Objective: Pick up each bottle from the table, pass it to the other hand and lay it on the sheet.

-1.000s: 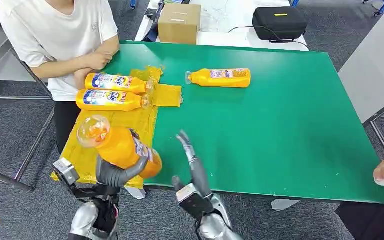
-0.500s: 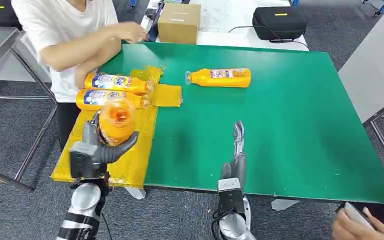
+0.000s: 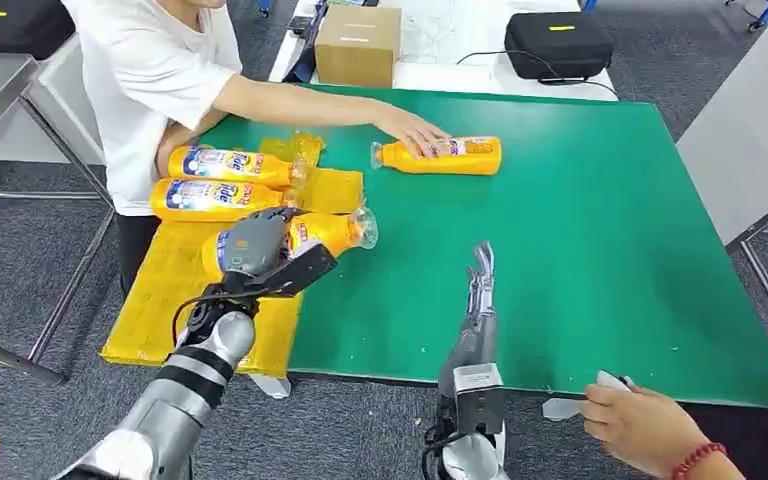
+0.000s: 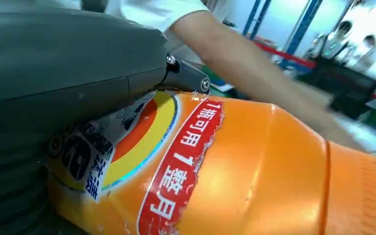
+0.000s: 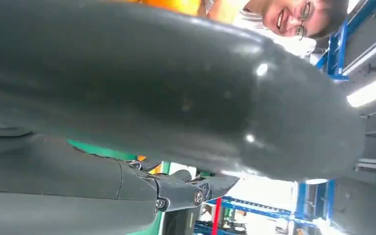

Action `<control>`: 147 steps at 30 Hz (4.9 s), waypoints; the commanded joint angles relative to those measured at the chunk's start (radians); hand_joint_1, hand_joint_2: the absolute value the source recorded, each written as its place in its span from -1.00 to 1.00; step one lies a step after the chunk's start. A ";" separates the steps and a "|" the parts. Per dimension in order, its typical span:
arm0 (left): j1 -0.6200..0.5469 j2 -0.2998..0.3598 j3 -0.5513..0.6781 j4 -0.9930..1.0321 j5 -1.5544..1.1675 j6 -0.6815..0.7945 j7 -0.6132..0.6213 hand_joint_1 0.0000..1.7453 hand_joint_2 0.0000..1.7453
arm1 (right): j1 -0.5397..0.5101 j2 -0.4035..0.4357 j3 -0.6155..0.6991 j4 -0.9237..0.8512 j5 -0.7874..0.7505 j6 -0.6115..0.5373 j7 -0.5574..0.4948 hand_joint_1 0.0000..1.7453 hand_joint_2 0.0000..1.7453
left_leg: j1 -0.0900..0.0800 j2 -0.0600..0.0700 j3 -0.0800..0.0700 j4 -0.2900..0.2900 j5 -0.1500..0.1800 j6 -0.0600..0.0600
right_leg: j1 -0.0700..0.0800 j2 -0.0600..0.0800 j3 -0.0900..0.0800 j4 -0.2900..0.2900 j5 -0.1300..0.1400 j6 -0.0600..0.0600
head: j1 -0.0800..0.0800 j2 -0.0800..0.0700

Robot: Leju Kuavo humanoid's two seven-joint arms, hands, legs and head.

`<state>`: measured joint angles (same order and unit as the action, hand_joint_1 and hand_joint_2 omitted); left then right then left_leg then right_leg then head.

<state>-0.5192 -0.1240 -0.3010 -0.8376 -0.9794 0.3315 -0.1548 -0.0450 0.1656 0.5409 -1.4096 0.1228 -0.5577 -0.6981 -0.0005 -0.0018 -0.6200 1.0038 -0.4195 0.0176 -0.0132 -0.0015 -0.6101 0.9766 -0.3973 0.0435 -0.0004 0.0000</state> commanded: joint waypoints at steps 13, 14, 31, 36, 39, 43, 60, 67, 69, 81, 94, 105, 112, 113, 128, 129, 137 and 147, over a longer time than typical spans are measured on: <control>-0.206 0.043 -0.012 0.452 -0.063 -0.050 0.102 1.00 1.00 | -0.022 0.026 -0.041 0.043 -0.011 0.069 0.000 -1.00 -1.00 | 0.001 0.000 0.004 0.000 -0.002 -0.001 | 0.001 0.001 0.004 0.000 -0.001 -0.002 | 0.000 0.000; -0.206 0.043 -0.012 0.452 -0.063 -0.050 0.102 1.00 1.00 | -0.022 0.026 -0.041 0.043 -0.011 0.069 0.000 -1.00 -1.00 | 0.001 0.000 0.003 0.000 -0.001 -0.001 | 0.001 0.000 0.003 0.000 -0.001 -0.001 | 0.000 0.000; -0.191 0.080 0.003 0.522 -0.110 -0.162 0.094 -1.00 1.00 | -0.045 0.028 -0.047 0.068 -0.018 0.103 0.000 -1.00 -1.00 | 0.001 0.002 0.004 -0.001 -0.002 -0.001 | 0.001 0.002 0.005 0.000 -0.001 -0.001 | 0.000 0.000; -0.196 0.065 0.081 0.515 -0.020 -0.271 0.040 -1.00 1.00 | -0.057 0.024 -0.052 0.076 -0.026 0.114 0.000 -1.00 -1.00 | 0.001 0.001 0.005 -0.001 -0.001 -0.001 | 0.001 0.002 0.005 0.000 -0.001 -0.002 | 0.000 0.000; -0.198 0.061 0.113 0.507 0.028 -0.336 -0.013 -1.00 1.00 | -0.062 0.025 -0.052 0.084 -0.029 0.117 0.000 -1.00 -1.00 | 0.001 0.001 0.005 -0.001 -0.001 -0.001 | 0.001 0.002 0.006 -0.001 -0.001 -0.001 | 0.000 0.000; -0.175 0.059 0.153 0.476 0.115 -0.446 -0.135 -1.00 1.00 | -0.061 0.024 -0.052 0.076 -0.040 0.127 0.000 -1.00 -1.00 | 0.001 0.001 0.008 -0.002 -0.001 -0.001 | 0.000 0.001 0.008 -0.001 -0.001 -0.002 | 0.000 0.000; -0.155 0.049 0.112 0.362 0.208 -0.567 -0.260 -1.00 1.00 | -0.069 0.022 -0.057 0.086 -0.050 0.127 0.000 -1.00 -1.00 | 0.000 -0.001 0.008 -0.001 -0.001 -0.001 | 0.000 -0.002 0.009 0.000 -0.001 -0.001 | 0.000 0.000; -0.118 0.059 0.115 0.205 0.346 -0.586 -0.306 -1.00 1.00 | -0.068 0.010 -0.058 0.080 -0.043 0.114 0.000 -1.00 -1.00 | 0.000 -0.002 0.006 -0.001 0.000 -0.001 | 0.000 -0.003 0.007 0.000 -0.001 -0.001 | 0.000 0.000; -0.052 0.038 0.138 0.026 0.462 -0.534 -0.325 -1.00 1.00 | -0.066 -0.002 -0.044 0.075 -0.025 0.082 0.000 -1.00 -1.00 | 0.001 -0.002 0.006 0.000 0.000 -0.001 | 0.001 -0.003 0.007 0.000 -0.001 -0.001 | 0.000 0.000; 0.107 -0.011 0.191 -0.500 1.029 -0.324 -0.324 -1.00 1.00 | -0.227 -0.102 -0.025 0.461 0.290 -0.051 0.000 -1.00 1.00 | 0.001 0.002 0.007 -0.001 -0.002 -0.001 | 0.001 0.001 0.008 -0.002 -0.001 -0.002 | 0.000 0.000; 0.319 -0.017 0.186 -0.739 0.632 0.182 -0.382 -1.00 1.00 | -0.232 -0.182 -0.210 0.557 0.733 0.048 0.252 -1.00 1.00 | 0.000 -0.002 0.007 -0.001 -0.002 -0.001 | 0.000 -0.003 0.009 -0.002 -0.002 -0.001 | 0.000 0.000; 0.348 -0.028 0.149 -0.684 0.658 0.196 -0.341 -1.00 1.00 | -0.287 -0.167 -0.210 0.688 0.829 0.109 0.359 -1.00 1.00 | -0.001 -0.001 0.004 -0.001 -0.001 0.000 | 0.000 -0.002 0.005 -0.001 -0.002 -0.001 | 0.000 0.000; 0.338 -0.030 0.137 -0.656 0.679 0.171 -0.312 -1.00 1.00 | -0.353 -0.130 -0.194 0.777 0.834 0.156 0.407 -1.00 1.00 | 0.000 0.000 0.006 -0.001 -0.002 -0.001 | 0.000 -0.002 0.007 -0.001 -0.002 -0.001 | 0.000 0.000; 0.342 -0.030 0.141 -0.643 0.680 0.164 -0.291 -1.00 1.00 | -0.362 -0.118 -0.201 0.781 0.831 0.141 0.423 -1.00 1.00 | 0.000 0.000 0.003 -0.001 0.000 0.000 | 0.000 -0.002 0.004 -0.001 -0.001 -0.001 | -0.001 0.000; 0.356 -0.045 0.170 -0.590 0.739 0.087 -0.202 -1.00 1.00 | -0.457 -0.093 -0.157 0.897 0.882 0.266 0.586 -0.88 1.00 | 0.000 0.003 0.008 -0.001 -0.001 -0.001 | 0.000 -0.002 0.008 -0.001 -0.001 -0.001 | 0.000 0.000; 0.354 -0.047 0.175 -0.579 0.760 0.070 -0.187 -1.00 1.00 | -0.468 -0.093 -0.147 0.915 0.891 0.293 0.609 -0.52 1.00 | 0.000 0.003 0.007 -0.001 -0.001 0.000 | 0.000 -0.002 0.007 -0.001 0.000 -0.001 | 0.000 0.000; 0.360 -0.039 0.191 -0.567 0.795 0.041 -0.177 -1.00 1.00 | -0.485 -0.092 -0.136 0.988 0.893 0.371 0.665 1.00 1.00 | 0.000 0.002 0.013 -0.002 0.000 0.000 | 0.001 -0.001 0.012 -0.003 0.000 -0.001 | 0.000 0.000; 0.363 -0.038 0.197 -0.566 0.816 0.023 -0.170 -1.00 1.00 | -0.487 -0.097 -0.132 1.003 0.894 0.390 0.677 1.00 1.00 | 0.001 0.001 0.020 -0.002 -0.001 -0.001 | 0.001 -0.002 0.020 -0.003 -0.001 -0.002 | 0.000 0.000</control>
<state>-0.1381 -0.1705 -0.1255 -1.4660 -0.1690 0.3574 -0.3303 -0.5630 0.0679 0.3826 -0.5257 1.0204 -0.2029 -0.0332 -0.0008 0.0016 -0.6027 1.0034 -0.4202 0.0179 -0.0132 -0.0013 -0.5941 0.9753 -0.3973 0.0431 -0.0004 0.0000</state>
